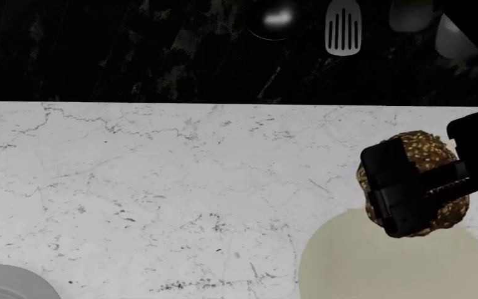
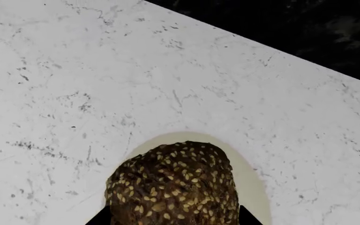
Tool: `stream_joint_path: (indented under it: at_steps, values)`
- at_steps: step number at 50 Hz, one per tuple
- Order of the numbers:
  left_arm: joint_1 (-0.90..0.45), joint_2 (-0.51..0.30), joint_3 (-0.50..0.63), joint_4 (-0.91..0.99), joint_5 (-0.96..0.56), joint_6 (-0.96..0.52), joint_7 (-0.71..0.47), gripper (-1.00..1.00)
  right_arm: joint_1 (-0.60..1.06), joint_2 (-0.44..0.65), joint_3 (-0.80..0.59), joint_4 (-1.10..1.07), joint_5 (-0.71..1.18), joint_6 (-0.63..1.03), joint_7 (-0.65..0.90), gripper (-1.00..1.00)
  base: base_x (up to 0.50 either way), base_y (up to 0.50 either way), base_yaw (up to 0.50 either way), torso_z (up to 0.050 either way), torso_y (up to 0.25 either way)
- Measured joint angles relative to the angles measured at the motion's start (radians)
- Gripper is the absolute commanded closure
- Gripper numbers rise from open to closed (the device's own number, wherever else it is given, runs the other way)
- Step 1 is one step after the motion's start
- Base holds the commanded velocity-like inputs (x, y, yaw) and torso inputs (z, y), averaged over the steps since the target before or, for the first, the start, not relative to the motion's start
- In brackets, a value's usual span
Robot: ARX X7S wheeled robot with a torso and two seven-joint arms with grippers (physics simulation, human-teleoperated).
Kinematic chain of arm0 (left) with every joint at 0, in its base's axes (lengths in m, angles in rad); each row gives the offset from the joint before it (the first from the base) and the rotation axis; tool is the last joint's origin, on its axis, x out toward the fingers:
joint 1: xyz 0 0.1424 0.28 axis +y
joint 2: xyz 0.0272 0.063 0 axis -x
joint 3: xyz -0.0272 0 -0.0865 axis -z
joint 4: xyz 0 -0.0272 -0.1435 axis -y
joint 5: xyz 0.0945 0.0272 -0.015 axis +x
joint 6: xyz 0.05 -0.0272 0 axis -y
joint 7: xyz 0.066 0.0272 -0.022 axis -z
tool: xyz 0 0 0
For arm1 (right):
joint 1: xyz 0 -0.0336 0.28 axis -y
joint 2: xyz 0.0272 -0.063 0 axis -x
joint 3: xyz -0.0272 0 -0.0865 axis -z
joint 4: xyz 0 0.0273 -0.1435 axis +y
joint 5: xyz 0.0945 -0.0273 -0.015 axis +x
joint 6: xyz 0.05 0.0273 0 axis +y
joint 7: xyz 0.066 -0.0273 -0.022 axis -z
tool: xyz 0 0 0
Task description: Place all breads on the cutting board.
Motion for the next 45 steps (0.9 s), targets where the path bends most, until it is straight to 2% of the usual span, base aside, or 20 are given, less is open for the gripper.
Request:
stream_joint_path:
  at_steps: [10, 20, 34, 45]
  values:
    - [-0.110, -0.034, 0.175, -0.066, -0.161, -0.058, -0.022, -1.00, 0.012, 0.002, -0.002, 0.005, -0.002, 0.002, -0.001, 1.00, 0.00, 0.00, 0.00, 0.000, 0.000]
    - [-0.137, -0.087, 0.295, -0.013, -0.247, -0.081, -0.031, -1.00, 0.018, 0.007, -0.005, 0.005, -0.001, 0.000, 0.003, 1.00, 0.00, 0.00, 0.00, 0.000, 0.000]
    - [-0.096, -0.128, 0.350, 0.025, -0.227, -0.111, -0.020, -1.00, -0.004, 0.017, -0.009, -0.010, -0.008, -0.017, -0.001, 1.00, 0.00, 0.00, 0.00, 0.000, 0.000]
    - [-0.028, -0.147, 0.340, 0.044, -0.155, -0.130, 0.007, -1.00, -0.032, 0.030, -0.017, -0.031, -0.014, -0.035, -0.003, 1.00, 0.00, 0.00, 0.00, 0.000, 0.000]
